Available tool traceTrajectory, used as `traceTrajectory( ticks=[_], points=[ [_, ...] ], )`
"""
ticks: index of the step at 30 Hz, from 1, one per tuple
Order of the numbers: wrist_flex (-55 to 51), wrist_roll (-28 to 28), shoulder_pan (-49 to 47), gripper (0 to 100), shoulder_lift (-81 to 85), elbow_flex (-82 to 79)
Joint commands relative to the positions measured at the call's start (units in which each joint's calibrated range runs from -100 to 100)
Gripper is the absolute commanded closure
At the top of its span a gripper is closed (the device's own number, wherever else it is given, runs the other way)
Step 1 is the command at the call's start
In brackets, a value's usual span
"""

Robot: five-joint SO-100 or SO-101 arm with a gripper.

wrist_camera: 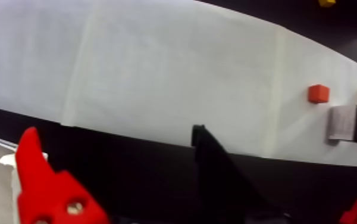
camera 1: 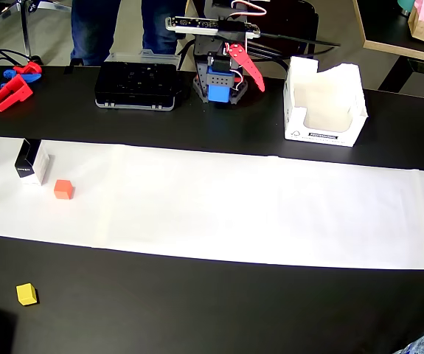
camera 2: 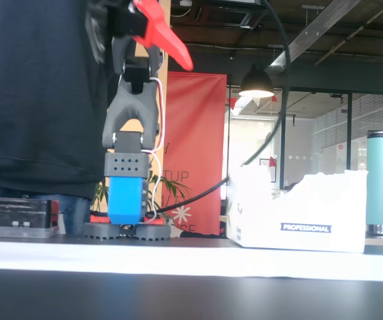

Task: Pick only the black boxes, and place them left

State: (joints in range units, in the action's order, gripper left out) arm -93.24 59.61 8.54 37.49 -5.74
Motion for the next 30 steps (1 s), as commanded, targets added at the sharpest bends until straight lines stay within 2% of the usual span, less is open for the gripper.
traceTrajectory(
  ticks=[1, 8, 14, 23, 30],
  points=[
    [-0.8, 1.7, 5.5, 51, -6.1, 13.5],
    [-0.8, 6.1, 15.3, 51, -13.7, 23.0],
    [-0.3, 13.3, 26.0, 51, -24.2, 32.6],
    [-0.2, 23.4, 37.6, 51, -46.1, 56.0],
    [0.0, 25.5, 41.8, 51, -56.3, 67.7]
  ],
)
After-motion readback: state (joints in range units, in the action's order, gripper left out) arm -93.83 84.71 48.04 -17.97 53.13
